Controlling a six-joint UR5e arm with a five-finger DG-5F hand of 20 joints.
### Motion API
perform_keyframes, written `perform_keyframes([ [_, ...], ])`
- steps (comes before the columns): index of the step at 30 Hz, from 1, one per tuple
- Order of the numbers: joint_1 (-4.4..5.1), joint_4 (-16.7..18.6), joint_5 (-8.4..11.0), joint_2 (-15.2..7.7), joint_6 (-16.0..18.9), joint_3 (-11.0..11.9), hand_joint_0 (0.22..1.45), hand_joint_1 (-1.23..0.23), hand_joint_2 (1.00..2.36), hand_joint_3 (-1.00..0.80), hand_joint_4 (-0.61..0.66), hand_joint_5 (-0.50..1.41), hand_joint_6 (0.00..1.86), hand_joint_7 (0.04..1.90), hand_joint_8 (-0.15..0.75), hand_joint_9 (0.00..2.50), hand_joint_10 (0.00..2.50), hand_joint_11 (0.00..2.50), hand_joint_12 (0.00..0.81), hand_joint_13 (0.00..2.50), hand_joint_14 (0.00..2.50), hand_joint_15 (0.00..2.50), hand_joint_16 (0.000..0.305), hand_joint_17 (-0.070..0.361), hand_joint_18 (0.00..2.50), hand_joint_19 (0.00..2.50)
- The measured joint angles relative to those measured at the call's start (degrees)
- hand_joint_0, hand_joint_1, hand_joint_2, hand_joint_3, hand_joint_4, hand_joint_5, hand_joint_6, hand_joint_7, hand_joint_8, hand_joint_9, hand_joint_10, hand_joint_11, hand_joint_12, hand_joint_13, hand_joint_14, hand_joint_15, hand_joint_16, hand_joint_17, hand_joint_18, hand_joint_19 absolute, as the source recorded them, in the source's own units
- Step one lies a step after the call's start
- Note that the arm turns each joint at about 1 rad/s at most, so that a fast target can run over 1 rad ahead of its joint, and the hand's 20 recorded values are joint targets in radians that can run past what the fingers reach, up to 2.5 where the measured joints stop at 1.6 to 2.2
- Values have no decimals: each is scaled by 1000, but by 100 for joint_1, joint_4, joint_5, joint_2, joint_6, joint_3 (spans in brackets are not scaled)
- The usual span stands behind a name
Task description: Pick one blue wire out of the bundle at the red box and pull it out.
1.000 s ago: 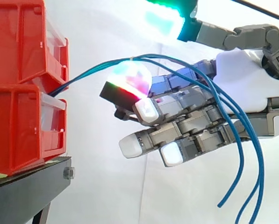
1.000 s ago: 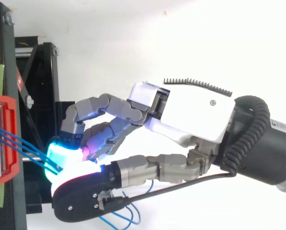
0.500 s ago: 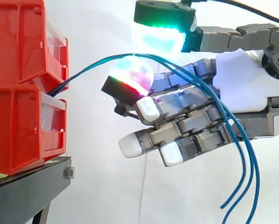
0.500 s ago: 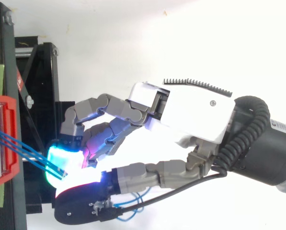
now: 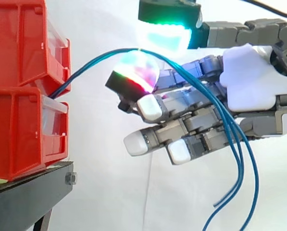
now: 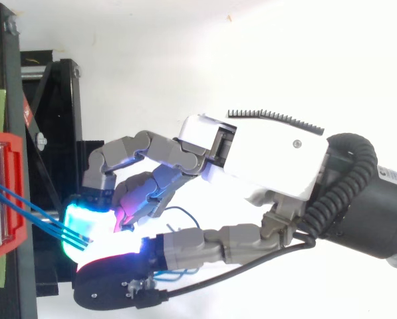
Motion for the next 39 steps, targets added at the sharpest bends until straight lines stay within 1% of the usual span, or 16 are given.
perform_keyframes([
  [2, 0, -34, 2, 34, -9, 0, 609, -805, 1020, 45, 42, -174, 894, 1199, 390, 899, 16, 553, 493, 726, 11, 361, 67, 150, 855, 530],
  [5, 1, -137, 1, 90, -36, 0, 581, -767, 1011, 66, 126, -161, 889, 1094, 413, 933, 9, 401, 537, 763, 10, 310, 77, 173, 940, 494],
  [6, 2, -178, 0, 106, -46, 0, 533, -672, 1164, 30, 182, -149, 858, 1106, 410, 934, 7, 315, 541, 746, 7, 275, 79, 179, 954, 495],
  [8, 7, -271, -2, 131, -63, 0, 512, -585, 1240, 4, 227, -137, 823, 1112, 408, 934, 5, 263, 542, 739, 7, 270, 81, 181, 957, 504],
  [10, 13, -392, -7, 154, -77, 0, 513, -500, 1252, -9, 242, -97, 729, 1189, 408, 942, 5, 247, 543, 728, 7, 263, 81, 181, 951, 512],
  [11, 16, -436, -8, 163, -80, 0, 530, -468, 1211, -7, 250, -82, 696, 1226, 408, 955, 6, 248, 537, 722, 7, 264, 80, 180, 942, 527],
  [13, 23, -518, -10, 179, -87, -1, 553, -481, 1168, -13, 275, -79, 688, 1240, 415, 969, 7, 301, 538, 732, 8, 290, 79, 179, 942, 531],
  [15, 27, -565, -11, 187, -87, -2, 599, -556, 1000, -4, 354, -92, 710, 1208, 442, 999, 14, 476, 545, 743, 9, 319, 79, 178, 945, 519],
  [18, 30, -592, -11, 191, -87, -1, 600, -598, 1010, -29, 386, -113, 732, 1168, 440, 976, 15, 578, 528, 724, 10, 346, 75, 168, 912, 535],
  [23, 34, -601, -11, 191, -93, -1, 591, -642, 1013, -28, 403, -119, 738, 1150, 435, 963, 13, 607, 525, 707, 10, 346, 73, 165, 890, 531],
  [28, 36, -602, -12, 192, -99, -1, 568, -624, 1007, -19, 395, -115, 740, 1137, 452, 999, 12, 602, 546, 726, 10, 346, 78, 176, 924, 522],
  [32, 36, -602, -12, 190, -101, -1, 571, -632, 1014, -41, 389, -141, 778, 1110, 441, 961, 13, 645, 534, 709, 10, 353, 75, 168, 886, 527],
  [33, 36, -603, -11, 190, -101, -1, 568, -721, 1018, -31, 388, -164, 814, 1121, 435, 915, 17, 686, 525, 695, 11, 354, 72, 163, 862, 530],
  [34, 36, -603, -12, 190, -101, -1, 569, -725, 1017, -31, 396, -169, 827, 1114, 437, 916, 14, 696, 525, 697, 11, 357, 72, 163, 865, 531],
  [37, 36, -603, -12, 190, -101, -3, 581, -753, 1017, -49, 380, -178, 845, 1072, 437, 908, 18, 744, 517, 689, 11, 352, 71, 159, 849, 527],
  [39, 36, -602, -11, 190, -101, -2, 596, -771, 1020, -74, 319, -191, 858, 997, 414, 884, 19, 763, 497, 667, 11, 349, 67, 151, 818, 532],
])
